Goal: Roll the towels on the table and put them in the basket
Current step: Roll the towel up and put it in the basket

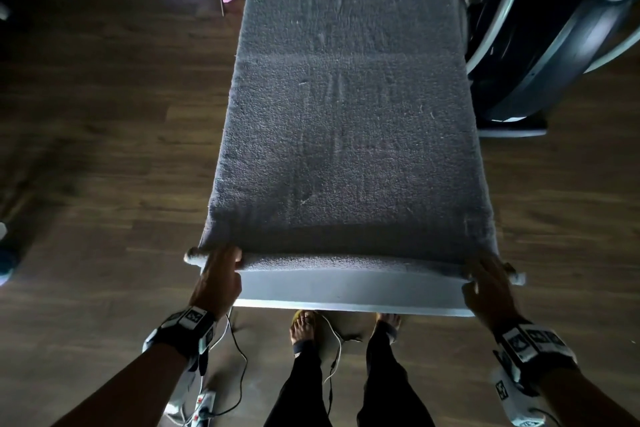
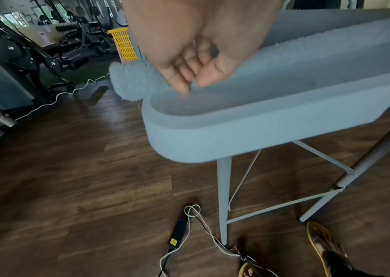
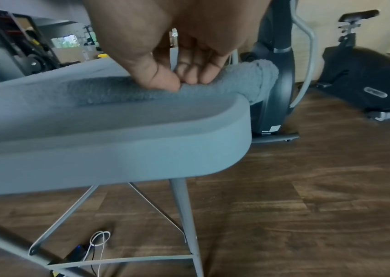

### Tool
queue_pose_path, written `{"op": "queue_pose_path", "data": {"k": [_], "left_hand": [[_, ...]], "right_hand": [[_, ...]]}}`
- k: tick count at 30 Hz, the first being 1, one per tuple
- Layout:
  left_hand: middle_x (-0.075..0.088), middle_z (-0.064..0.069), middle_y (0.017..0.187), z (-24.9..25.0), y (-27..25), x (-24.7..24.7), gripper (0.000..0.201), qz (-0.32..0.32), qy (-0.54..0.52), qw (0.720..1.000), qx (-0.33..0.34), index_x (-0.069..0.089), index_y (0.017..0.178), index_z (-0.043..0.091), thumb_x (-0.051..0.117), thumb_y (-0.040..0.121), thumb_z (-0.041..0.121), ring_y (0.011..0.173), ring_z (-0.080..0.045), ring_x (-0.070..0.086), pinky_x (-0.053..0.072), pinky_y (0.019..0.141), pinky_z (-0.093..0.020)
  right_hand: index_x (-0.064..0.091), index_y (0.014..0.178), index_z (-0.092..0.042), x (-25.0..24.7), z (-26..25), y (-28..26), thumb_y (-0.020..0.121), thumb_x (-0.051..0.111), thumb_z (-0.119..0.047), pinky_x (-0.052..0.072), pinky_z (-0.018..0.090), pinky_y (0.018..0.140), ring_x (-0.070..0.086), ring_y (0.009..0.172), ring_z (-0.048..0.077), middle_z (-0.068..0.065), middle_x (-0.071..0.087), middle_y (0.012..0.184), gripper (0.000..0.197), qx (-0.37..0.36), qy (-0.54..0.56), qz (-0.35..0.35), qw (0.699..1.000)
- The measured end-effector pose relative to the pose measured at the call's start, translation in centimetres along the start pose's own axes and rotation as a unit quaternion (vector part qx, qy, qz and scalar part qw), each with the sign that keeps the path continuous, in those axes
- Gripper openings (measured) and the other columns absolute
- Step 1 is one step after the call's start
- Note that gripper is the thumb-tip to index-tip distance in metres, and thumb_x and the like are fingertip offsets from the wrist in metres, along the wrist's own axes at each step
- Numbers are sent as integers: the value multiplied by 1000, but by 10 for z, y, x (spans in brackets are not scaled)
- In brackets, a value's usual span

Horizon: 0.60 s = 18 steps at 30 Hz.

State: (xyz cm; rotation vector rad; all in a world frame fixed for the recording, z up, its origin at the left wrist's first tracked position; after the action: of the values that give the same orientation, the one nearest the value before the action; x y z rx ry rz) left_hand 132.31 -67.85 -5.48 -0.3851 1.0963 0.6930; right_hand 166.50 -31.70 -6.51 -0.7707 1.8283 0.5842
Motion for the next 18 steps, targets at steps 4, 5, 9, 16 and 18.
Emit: {"op": "queue_pose_path", "data": {"k": [4, 5, 9, 16, 18], "left_hand": [[58, -21, 105, -2, -6, 1, 54, 19, 31, 999, -7, 57, 109, 2, 65, 59, -18, 92, -36, 49, 54, 72, -48], [60, -20, 105, -4, -3, -1, 52, 22, 40, 999, -9, 60, 108, 1, 69, 60, -16, 92, -36, 51, 54, 72, -48], [66, -14, 96, -14, 7, -10, 26, 37, 47, 998, -31, 68, 97, 5, 50, 79, 9, 89, -33, 60, 56, 72, -42], [64, -10, 74, -6, 19, -9, 30, -42, 134, 990, -15, 66, 81, 10, 39, 83, 24, 69, -32, 64, 47, 69, -45], [62, -13, 91, -13, 22, -14, 24, -7, 132, 990, -49, 62, 97, 11, 46, 82, 21, 82, -35, 59, 43, 74, -48]], "right_hand": [[62, 99, -4, 12, 3, -5, 66, 67, -3, 48, 49, 78, 52, 96, 39, 18, 55, 103, 32, 29, -22, -43, 998], [63, 102, -5, 10, 4, -4, 67, 70, 1, 48, 50, 79, 52, 98, 39, 19, 56, 106, 35, 33, -22, -40, 998], [68, 103, -2, 5, 6, 9, 63, 73, 12, 43, 42, 86, 56, 100, 41, 21, 62, 107, 43, 54, 12, -40, 998], [70, 105, -19, 3, 10, 19, 82, 65, -14, 36, 41, 91, 61, 106, 30, 9, 67, 115, 24, 87, -63, -142, 984], [65, 105, -15, -3, 13, 22, 80, 67, -9, 37, 45, 87, 58, 102, 35, 14, 63, 113, 26, 105, -69, -116, 985]]}}
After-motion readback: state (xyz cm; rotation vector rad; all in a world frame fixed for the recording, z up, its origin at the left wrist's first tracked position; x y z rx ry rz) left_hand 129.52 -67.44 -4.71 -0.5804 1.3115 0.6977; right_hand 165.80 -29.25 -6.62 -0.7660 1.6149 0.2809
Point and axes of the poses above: each hand's wrist, its own y-axis towards the middle knuckle, its own x-axis out of the palm, z = x × y, the point moved 9 cm from there along y, towards the middle knuckle
